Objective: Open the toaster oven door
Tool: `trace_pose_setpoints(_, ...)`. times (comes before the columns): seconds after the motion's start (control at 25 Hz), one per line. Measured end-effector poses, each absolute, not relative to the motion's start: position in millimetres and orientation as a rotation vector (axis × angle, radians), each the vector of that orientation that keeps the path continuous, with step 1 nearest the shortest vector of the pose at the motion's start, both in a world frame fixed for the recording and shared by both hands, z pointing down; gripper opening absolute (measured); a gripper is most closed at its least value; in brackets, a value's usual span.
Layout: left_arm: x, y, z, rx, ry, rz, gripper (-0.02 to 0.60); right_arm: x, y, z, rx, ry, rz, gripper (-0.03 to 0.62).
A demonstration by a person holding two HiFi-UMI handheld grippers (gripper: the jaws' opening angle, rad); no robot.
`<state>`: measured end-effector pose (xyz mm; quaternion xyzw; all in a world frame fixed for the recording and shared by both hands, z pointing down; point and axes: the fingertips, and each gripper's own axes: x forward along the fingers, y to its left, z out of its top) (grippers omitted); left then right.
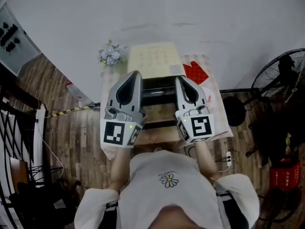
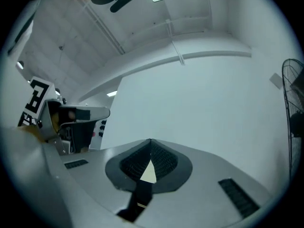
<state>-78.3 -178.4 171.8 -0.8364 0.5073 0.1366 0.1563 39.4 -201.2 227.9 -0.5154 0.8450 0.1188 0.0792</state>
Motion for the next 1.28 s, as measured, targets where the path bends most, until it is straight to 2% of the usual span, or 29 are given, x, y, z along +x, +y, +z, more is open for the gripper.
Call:
trace_pose_setpoints(0.08, -90, -182, 185, -2.382, 1.566, 0.418, 0.017, 45, -202, 233, -1.564, 2.51, 0.321, 0.008)
trace_pose_setpoints(0.36, -101, -193, 235, -2.34, 1.711, 0.237, 0.017, 57, -209, 261, -1.641, 2.522, 0.262, 0.008)
trace_pose_setpoints(1.28, -115, -206, 248, -2.31, 1.752, 0.204, 0.017, 47, -225, 284, -1.662, 2.589, 0.234, 0.008)
